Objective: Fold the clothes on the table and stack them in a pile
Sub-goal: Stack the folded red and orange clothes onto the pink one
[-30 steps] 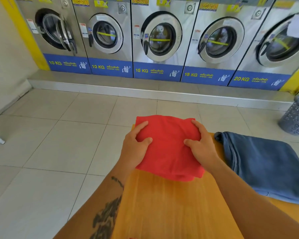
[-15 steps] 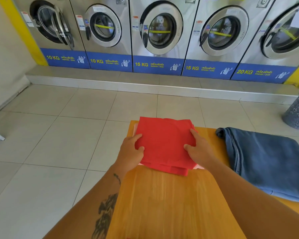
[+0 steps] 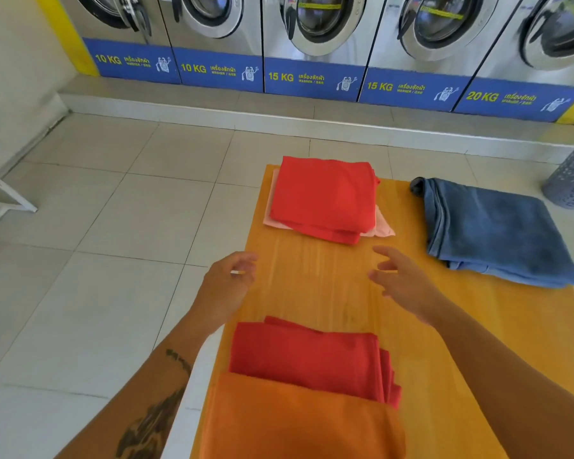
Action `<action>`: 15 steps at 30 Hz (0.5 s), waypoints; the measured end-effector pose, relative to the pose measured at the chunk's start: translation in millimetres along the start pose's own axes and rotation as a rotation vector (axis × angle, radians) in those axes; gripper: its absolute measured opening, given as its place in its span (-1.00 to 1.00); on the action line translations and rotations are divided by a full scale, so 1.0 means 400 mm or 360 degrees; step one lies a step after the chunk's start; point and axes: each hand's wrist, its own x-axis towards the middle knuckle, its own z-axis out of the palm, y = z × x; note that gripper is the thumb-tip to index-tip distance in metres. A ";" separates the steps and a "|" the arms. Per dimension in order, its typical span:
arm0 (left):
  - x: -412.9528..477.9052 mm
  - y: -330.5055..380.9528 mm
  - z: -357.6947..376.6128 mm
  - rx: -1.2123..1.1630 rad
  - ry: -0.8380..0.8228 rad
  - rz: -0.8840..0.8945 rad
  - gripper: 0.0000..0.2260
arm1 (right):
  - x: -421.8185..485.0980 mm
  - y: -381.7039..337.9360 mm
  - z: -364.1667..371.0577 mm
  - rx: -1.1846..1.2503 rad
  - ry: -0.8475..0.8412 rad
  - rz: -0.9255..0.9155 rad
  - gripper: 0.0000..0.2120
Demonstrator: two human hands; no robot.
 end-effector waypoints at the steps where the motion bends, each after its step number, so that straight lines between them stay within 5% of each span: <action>1: -0.039 -0.015 -0.002 -0.0020 0.0013 -0.0008 -0.70 | -0.036 0.010 0.006 0.0010 -0.0019 0.0006 -0.51; 15: -0.442 -0.172 0.045 0.0080 0.0342 0.0012 -0.60 | -0.428 0.163 0.124 -0.0009 -0.0224 -0.0243 -0.65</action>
